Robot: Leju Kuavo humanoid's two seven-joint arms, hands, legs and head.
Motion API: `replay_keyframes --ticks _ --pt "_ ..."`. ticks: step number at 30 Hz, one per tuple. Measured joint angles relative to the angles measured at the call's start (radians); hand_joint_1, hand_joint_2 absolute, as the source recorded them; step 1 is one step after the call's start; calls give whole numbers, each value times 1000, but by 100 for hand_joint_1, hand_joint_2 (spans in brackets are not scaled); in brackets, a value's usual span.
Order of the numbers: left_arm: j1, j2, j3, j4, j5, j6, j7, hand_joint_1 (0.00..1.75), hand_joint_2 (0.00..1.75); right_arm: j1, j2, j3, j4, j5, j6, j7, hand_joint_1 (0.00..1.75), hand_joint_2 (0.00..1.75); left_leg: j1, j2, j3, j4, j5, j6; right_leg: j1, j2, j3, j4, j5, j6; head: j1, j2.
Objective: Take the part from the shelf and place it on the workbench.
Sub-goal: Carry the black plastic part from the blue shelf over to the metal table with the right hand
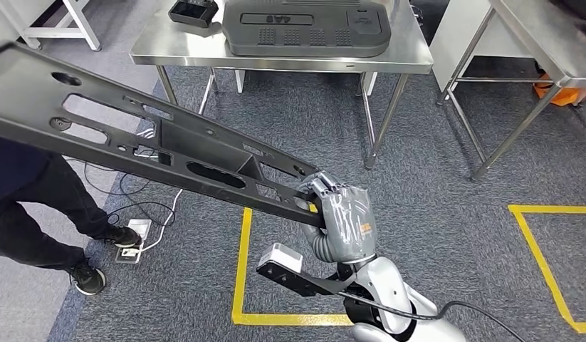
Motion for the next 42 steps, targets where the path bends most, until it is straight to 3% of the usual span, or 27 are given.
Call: replay_keyframes --ticks 1,2,3,7,9,12,13,14,15,17,19,23,25,27,28,29,30,32,33,36,38,40,42 --pt "0 0 0 0 0 0 0 0 175 1 0 -1 0 -1 0 1 175 175 4 1 11 0 -8 -7 -2 -4 29 -68 40 5 2 0" --pt "-1 0 0 0 0 0 1 0 175 1 -1 -2 0 -3 0 2 175 175 7 1 20 2 -16 -15 -1 -9 52 -129 59 7 5 0" --pt "-2 0 0 0 0 0 2 0 175 0 -1 -3 0 -6 -1 3 175 175 7 3 25 2 -23 -23 1 -14 67 -169 71 2 9 0" --pt "-5 0 0 0 1 0 5 0 175 3 -2 -7 -1 -11 -4 8 175 175 4 6 30 27 -29 -50 7 -13 78 -185 59 -38 6 0" --pt "-8 0 0 0 1 0 5 0 175 1 -2 -7 -2 4 -4 8 175 175 6 4 -12 113 -34 -58 6 -10 97 -191 51 -51 -5 0" --pt "-8 0 0 0 1 0 5 0 175 0 -2 -7 -2 40 -3 11 175 175 5 2 -134 285 -103 -63 9 -6 118 -194 32 -62 -22 0" --pt "-7 0 0 0 1 0 6 0 175 0 -2 -7 -2 48 -3 12 175 175 4 2 -161 306 -116 -62 10 -3 127 -194 25 -63 -25 0" --pt "-6 0 0 0 1 0 6 0 175 1 -2 -7 -2 53 -4 11 175 175 3 2 -175 296 -107 -59 12 0 138 -194 17 -65 -28 0" --pt "-5 0 0 0 1 0 6 0 175 1 -2 -7 -2 56 -5 10 175 175 1 1 -173 253 -72 -54 14 2 150 -194 8 -65 -32 0" --pt "-5 1 0 0 1 0 6 0 175 0 -2 -7 -2 57 -8 7 175 175 -6 -2 -148 126 31 -39 17 5 173 -194 -8 -62 -38 0" --pt "-5 1 0 0 2 -1 6 0 175 -1 -2 -7 -1 50 -12 2 175 175 -13 -5 -138 52 76 -28 19 7 182 -192 -21 -54 -42 0" --pt "-6 0 0 0 7 -3 5 0 175 -6 -2 -8 0 33 -17 -8 175 175 -8 -6 -124 34 78 -16 21 7 187 -186 -48 -33 -42 0" --pt "-9 0 0 0 9 -3 4 0 175 -8 -3 -9 0 29 -17 -10 175 175 -3 -5 -112 27 74 -7 18 3 150 -107 -89 -26 -33 0" --pt "-11 0 0 0 10 -3 3 0 175 -8 -3 -10 0 26 -18 -10 175 175 -6 -4 -105 27 64 -1 16 2 71 23 -134 -20 -22 0" --pt "-10 0 0 0 10 -4 3 0 175 -7 -3 -10 1 25 -18 -10 175 175 -7 -4 -100 28 58 0 15 2 40 65 -137 -18 -18 0" --pt "-9 0 0 0 10 -4 3 0 175 -6 -3 -10 1 23 -18 -10 175 175 -8 -5 -93 29 52 0 15 2 25 71 -118 -18 -14 0" --pt "-8 0 0 0 10 -4 3 0 175 -5 -3 -10 1 21 -18 -10 175 175 -8 -5 -84 29 45 0 15 2 30 35 -79 -20 -10 0" --pt "-7 0 0 0 11 -4 2 0 175 -6 -3 -10 2 16 -18 -11 175 175 -8 -6 -66 30 30 -5 17 -1 76 -94 4 -26 -3 0" --pt "-8 0 0 0 12 -3 2 0 175 -7 -3 -10 3 12 -18 -12 175 175 -9 -6 -61 30 24 -9 20 -3 98 -146 25 -30 0 0" --pt "-10 0 0 0 14 -3 0 0 175 -11 -4 -10 3 -1 -15 -16 175 175 -10 -5 -57 28 17 -24 27 -2 115 -184 21 -45 0 0" --pt "-10 -1 0 0 16 -3 -1 0 175 -11 -4 -11 3 -10 -12 -17 175 175 -10 -5 -53 37 5 -35 21 -1 125 -193 20 -55 -2 0" --pt "-11 -1 0 0 18 -3 -2 0 175 -12 -4 -11 3 -16 -11 -17 175 175 -9 -6 -81 106 -31 -46 15 -3 138 -202 18 -64 -11 0" --pt "-9 -1 0 0 19 -3 -3 0 175 -13 -4 -11 3 -20 -11 -17 175 175 -5 -6 -154 237 -80 -55 14 -5 146 -203 11 -69 -24 0"
